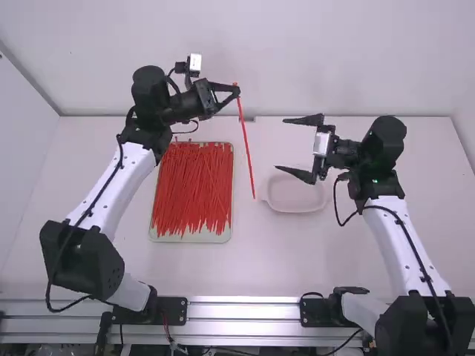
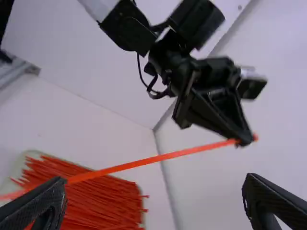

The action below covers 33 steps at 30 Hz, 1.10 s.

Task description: Fasten the cable tie

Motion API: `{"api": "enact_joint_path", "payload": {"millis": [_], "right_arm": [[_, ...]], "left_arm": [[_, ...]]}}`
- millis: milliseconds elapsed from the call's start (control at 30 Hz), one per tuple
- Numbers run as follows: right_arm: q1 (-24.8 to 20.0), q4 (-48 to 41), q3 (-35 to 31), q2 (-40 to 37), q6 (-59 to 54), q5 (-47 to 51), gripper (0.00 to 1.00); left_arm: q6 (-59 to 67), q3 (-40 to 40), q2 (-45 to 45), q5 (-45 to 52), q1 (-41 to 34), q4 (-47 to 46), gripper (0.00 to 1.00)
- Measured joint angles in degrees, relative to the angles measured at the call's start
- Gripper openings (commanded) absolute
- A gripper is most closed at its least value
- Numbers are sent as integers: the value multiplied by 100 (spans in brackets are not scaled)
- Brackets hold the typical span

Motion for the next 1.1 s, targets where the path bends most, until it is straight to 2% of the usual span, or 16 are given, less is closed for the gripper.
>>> {"api": "enact_joint_path", "payload": {"millis": [333, 667, 867, 900, 1000, 1100], "right_arm": [[205, -2, 0, 0, -2164, 0, 98], [782, 9, 0, 0, -3486, -26, 98], [1110, 439, 0, 0, -3945, -511, 99], [1156, 525, 0, 0, -4000, -629, 90], [1276, 531, 0, -2, -3932, -763, 73], [1370, 599, 0, -2, -3873, -841, 75]], "left_arm": [[-1849, 0, 199, 688, 0, 31, 2], [-2959, 0, 199, 1080, 0, 31, 2], [-3294, 0, 199, 1196, 0, 28, 2], [-3338, -2, 199, 1220, 0, 28, 2], [-3410, 0, 199, 1274, 0, 28, 2], [-3467, 0, 199, 1327, 0, 28, 2]]}}
